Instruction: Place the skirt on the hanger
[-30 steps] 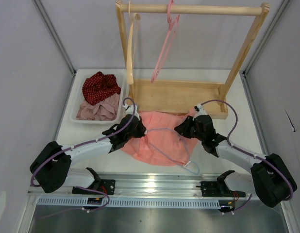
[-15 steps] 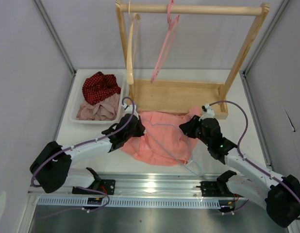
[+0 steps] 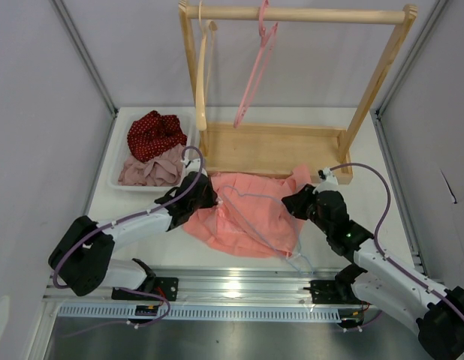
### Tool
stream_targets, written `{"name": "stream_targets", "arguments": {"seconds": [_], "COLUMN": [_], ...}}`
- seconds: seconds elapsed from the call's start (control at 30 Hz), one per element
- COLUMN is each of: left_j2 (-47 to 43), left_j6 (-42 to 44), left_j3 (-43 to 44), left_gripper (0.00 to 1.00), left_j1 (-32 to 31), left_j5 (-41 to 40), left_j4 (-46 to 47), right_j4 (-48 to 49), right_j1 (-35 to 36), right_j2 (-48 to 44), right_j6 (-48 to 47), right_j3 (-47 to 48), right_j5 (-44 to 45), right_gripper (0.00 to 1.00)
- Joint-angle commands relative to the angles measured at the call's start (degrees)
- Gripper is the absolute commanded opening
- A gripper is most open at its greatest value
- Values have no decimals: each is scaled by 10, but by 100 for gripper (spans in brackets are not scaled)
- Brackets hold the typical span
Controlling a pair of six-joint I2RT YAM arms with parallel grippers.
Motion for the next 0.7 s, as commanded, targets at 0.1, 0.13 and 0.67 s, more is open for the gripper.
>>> {"name": "stream_targets", "arguments": {"seconds": [0.1, 0.13, 0.67], "left_j2": [11, 14, 30], "left_j6": [0, 0, 1], "left_j3": [31, 33, 41], "left_gripper": [0, 0, 0], "left_j1": [19, 20, 32], "left_j5": [2, 2, 10], "left_j4": [10, 10, 24], "right_j4": [0, 0, 43], "right_j1": [1, 0, -11], "right_j2": [-26, -32, -7], "right_j6": [-2, -1, -36], "right_j3": [-5, -6, -1], "right_j5": [4, 4, -89], "right_gripper": [0, 0, 0]}}
